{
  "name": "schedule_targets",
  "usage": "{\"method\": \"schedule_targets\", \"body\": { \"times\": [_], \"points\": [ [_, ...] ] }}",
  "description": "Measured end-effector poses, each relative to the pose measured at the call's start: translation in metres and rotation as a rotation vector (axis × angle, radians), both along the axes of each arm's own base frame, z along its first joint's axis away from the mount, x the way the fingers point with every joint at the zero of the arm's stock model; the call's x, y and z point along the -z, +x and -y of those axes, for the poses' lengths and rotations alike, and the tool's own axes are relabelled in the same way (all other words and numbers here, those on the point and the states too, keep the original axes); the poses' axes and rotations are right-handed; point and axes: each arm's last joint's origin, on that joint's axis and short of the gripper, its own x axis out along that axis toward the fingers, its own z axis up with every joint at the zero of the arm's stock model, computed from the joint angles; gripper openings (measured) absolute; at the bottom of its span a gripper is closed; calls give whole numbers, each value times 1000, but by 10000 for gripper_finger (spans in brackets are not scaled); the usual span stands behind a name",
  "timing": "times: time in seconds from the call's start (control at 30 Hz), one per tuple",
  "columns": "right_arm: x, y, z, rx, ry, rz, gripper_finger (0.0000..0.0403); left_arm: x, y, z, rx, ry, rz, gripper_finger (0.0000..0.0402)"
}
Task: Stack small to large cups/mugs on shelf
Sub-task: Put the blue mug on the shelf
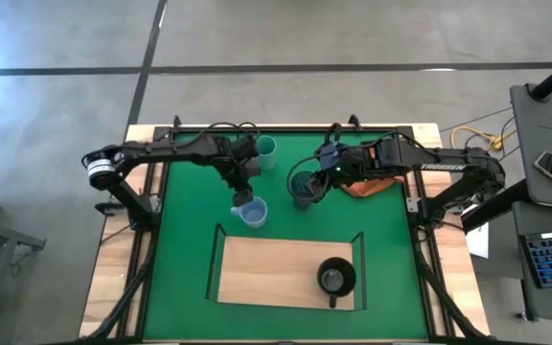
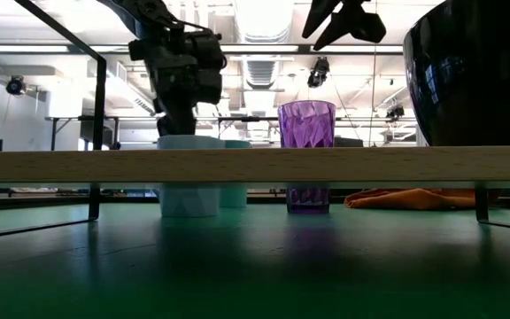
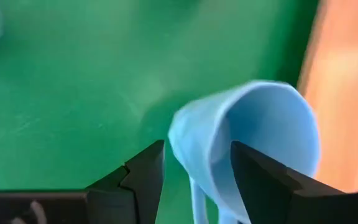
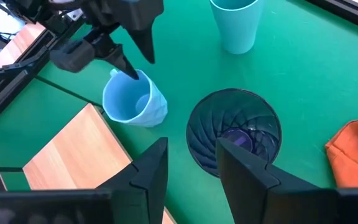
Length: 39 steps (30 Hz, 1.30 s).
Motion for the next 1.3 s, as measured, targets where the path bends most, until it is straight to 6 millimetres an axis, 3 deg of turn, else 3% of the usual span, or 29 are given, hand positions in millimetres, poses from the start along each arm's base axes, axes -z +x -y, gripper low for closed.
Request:
{"method": "schedule_targets", "body": {
  "times": [0.4,0.7,1.03,1.3],
  "points": [
    [0,0,0,-6,-5,-2,128,0,4,15,-4,28,-29,57],
    [1,-1,0,-9,-7,-11,128,2,8,24,18,63,-37,8],
    [1,-1,0,-16,-12,-24,128,-1,13,24,-58,123,-67,2],
    [-3,-8,3,-50,-47,-30,127,-38,18,20,-154,120,-72,0]
  ]
}}
